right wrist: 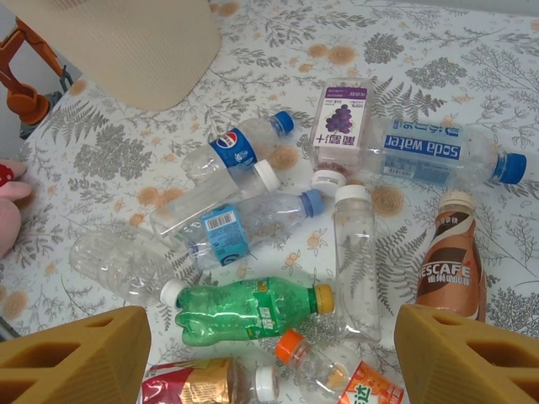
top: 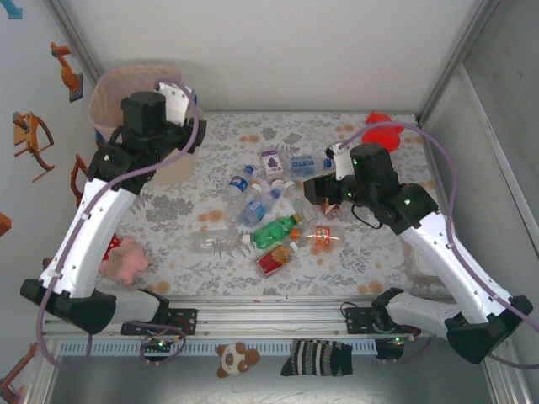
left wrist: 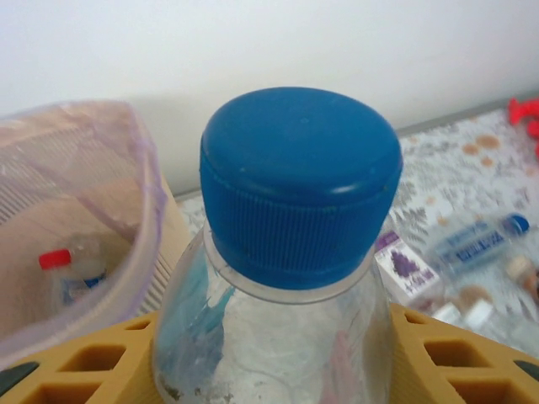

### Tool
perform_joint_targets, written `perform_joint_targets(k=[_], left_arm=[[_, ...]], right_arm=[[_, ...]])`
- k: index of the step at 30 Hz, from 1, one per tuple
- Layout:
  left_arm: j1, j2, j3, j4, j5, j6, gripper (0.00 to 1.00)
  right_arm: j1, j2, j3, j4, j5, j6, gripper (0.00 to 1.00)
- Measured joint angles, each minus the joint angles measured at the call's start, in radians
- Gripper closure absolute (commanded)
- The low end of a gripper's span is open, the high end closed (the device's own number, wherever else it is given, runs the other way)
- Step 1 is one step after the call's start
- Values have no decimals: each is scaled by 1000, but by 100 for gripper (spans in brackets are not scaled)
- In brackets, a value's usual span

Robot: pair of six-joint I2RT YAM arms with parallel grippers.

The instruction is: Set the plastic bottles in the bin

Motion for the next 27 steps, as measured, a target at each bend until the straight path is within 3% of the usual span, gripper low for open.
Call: perform_joint_targets(k=[6, 9, 13, 19, 21, 27], left_arm=[[172, 115, 102, 85, 99, -96, 60], [266, 167, 123, 156, 158, -194, 69], [365, 246, 132, 256, 211, -354, 70], [435, 373, 168, 297, 163, -640, 69], [439, 420, 209, 275, 133, -731, 66], [464, 555, 350, 183, 116, -981, 71]], right_arm=[[0, -7, 3, -1, 11, 13, 25], [0, -15, 3, -4, 19, 20, 25], [0, -23, 5, -11, 26, 26, 25], [0, -30, 5, -16, 35, 27, 25], [0, -30, 5, -19, 42, 27, 25], [0, -30, 5, -22, 53, 27, 25]])
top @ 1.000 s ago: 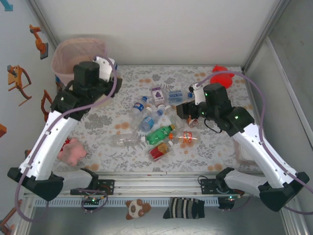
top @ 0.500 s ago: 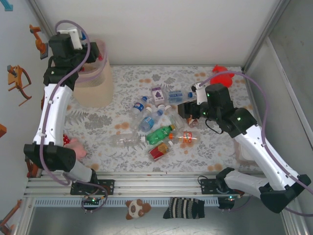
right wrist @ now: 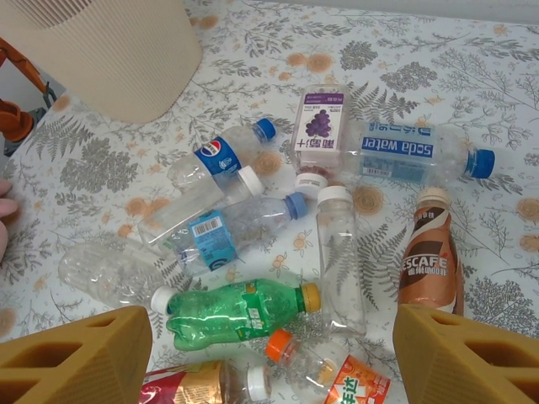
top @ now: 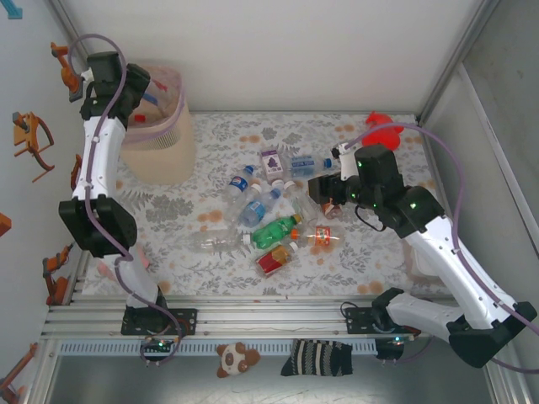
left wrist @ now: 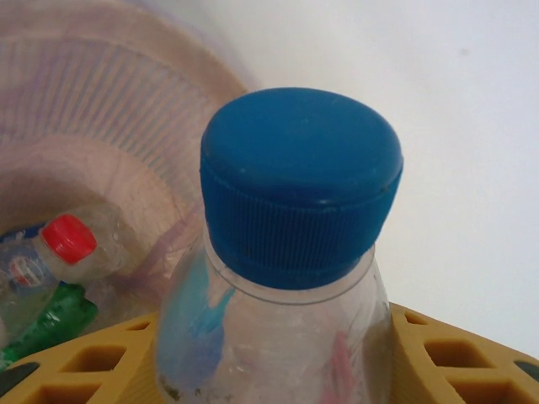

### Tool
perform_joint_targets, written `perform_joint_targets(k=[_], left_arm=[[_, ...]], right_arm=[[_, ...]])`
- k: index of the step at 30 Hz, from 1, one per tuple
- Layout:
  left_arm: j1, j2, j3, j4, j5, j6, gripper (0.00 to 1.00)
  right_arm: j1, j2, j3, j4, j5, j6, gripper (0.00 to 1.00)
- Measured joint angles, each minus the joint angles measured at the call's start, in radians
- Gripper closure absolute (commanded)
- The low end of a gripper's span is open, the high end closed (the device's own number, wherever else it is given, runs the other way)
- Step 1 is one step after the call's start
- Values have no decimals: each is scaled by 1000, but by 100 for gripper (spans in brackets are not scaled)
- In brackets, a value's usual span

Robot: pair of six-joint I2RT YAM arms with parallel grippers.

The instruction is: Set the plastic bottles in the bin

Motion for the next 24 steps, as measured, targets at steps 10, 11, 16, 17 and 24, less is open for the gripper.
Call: perform_joint_targets(k=[10, 11, 16, 17, 24], left_arm=[[38, 269, 260, -239, 55, -209, 56], [38, 286, 273, -260, 59, -219, 54], [38, 329, 292, -327, 85, -259, 38], [39, 330, 292, -335, 86, -264, 34], [45, 319, 300, -351, 101, -282, 16]], right_arm=[[0, 0, 0, 0, 25, 0, 25], [0, 0, 0, 0, 26, 0, 25], [0, 0, 0, 0, 26, 0, 25], [0, 0, 0, 0, 27, 0, 25], [-1, 0, 0, 0, 34, 0, 25]])
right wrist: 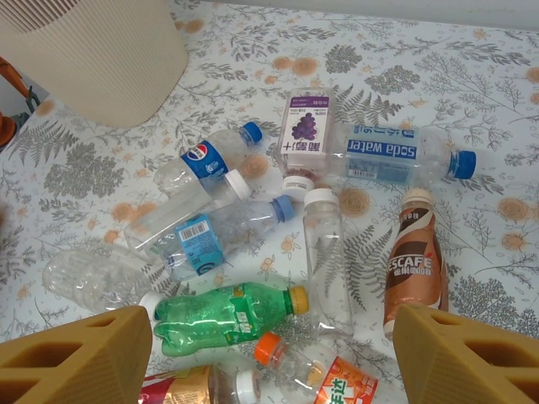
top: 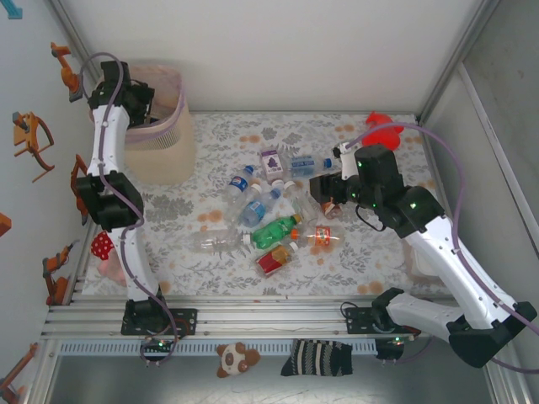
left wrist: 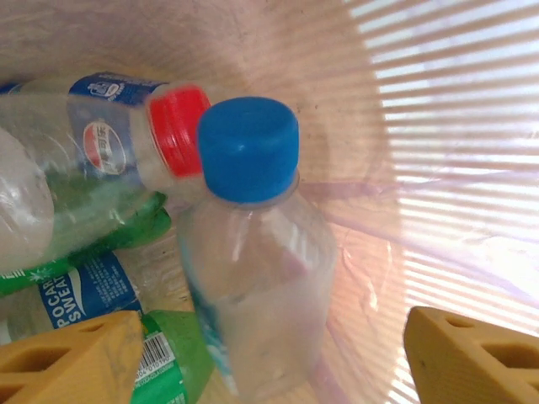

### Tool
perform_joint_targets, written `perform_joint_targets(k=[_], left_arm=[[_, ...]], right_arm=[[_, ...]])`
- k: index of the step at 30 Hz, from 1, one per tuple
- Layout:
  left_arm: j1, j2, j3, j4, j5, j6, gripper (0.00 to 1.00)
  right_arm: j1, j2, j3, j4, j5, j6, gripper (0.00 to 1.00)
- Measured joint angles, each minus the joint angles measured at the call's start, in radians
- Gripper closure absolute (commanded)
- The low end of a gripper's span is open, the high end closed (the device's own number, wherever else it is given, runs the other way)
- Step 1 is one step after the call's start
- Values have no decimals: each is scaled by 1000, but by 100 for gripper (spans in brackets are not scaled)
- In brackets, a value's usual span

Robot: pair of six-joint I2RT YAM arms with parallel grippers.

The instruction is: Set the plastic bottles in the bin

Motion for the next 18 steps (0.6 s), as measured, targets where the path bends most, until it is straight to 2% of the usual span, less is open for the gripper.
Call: perform_joint_targets(k=[7, 16, 18], left_arm=[[2, -63, -4, 5, 29, 47, 15], [-16, -281, -122, 94, 105, 208, 15], [-23, -333, -169, 130, 137, 245, 17]], right_arm=[[0, 0, 0, 0, 0, 0, 25], [0, -20, 0, 0, 0, 0, 25], [0, -20, 0, 0, 3, -1, 25]])
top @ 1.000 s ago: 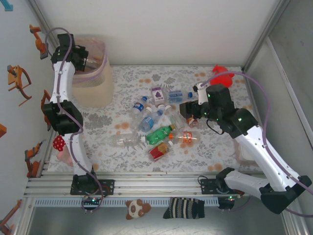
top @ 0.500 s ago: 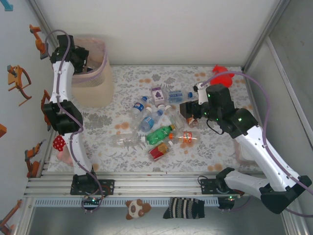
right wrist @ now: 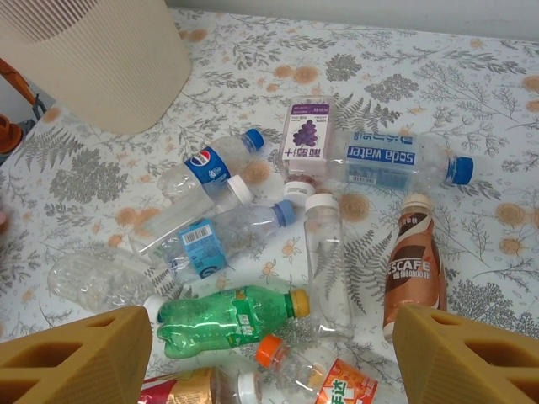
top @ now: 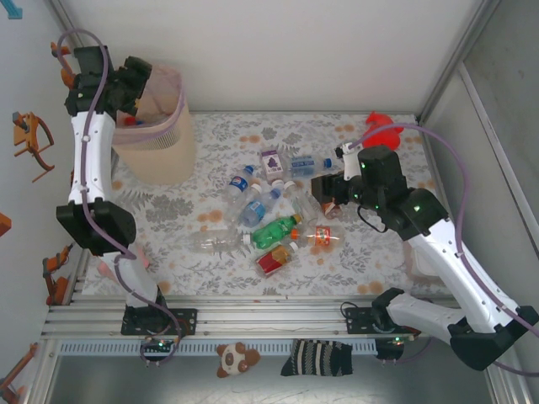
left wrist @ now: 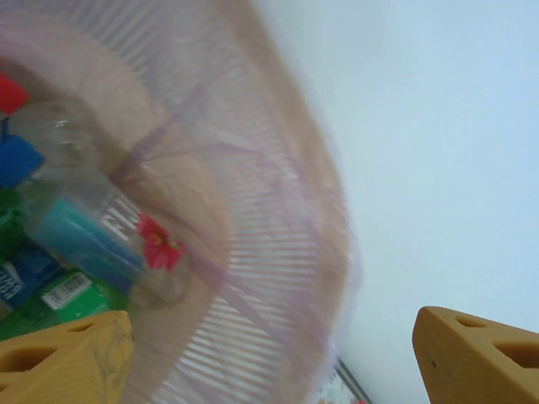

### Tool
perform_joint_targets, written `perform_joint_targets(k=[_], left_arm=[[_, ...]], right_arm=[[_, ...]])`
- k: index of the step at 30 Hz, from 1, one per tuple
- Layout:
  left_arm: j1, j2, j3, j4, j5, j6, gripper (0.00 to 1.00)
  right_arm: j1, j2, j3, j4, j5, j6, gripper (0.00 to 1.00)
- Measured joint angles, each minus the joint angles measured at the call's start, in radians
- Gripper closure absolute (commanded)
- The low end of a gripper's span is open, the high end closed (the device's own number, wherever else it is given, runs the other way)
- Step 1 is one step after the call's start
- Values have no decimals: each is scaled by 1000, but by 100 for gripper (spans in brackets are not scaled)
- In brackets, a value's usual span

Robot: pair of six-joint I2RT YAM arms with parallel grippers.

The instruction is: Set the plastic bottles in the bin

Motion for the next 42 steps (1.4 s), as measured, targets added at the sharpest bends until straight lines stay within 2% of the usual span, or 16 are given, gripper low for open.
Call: perform_joint_targets(k=[4, 9, 14, 19, 25, 26, 28, 30, 34, 42], left_arm=[[-19, -110, -146, 68, 64, 80, 19], [-71, -246, -342, 126, 117, 248, 16], [-104, -417, -556, 188, 274, 505, 14], [-102, -544, -674, 189, 364, 737, 14], [-110, -571, -733, 66, 458, 1075, 24], [-116, -572, -751, 41, 466, 1132, 30], [-133, -578, -794, 6, 465, 1223, 32], [-168, -588, -846, -20, 444, 1318, 29], [-286, -619, -949, -52, 380, 1498, 26], [-449, -620, -1072, -95, 216, 1711, 19]], right_arm=[[0, 0, 0, 0, 4, -1, 25], [0, 4, 0, 0, 14, -7, 25], [-5, 23, 0, 0, 14, -15, 25], [-6, 43, 0, 0, 11, -19, 25], [-7, 59, 0, 1, 10, -27, 25], [-7, 62, 0, 1, 10, -28, 25], [-8, 68, 0, 1, 7, -31, 25], [-10, 72, 0, 2, 6, -31, 25], [-11, 80, 0, 4, 3, -39, 25], [-15, 97, 0, 8, -8, -53, 25]])
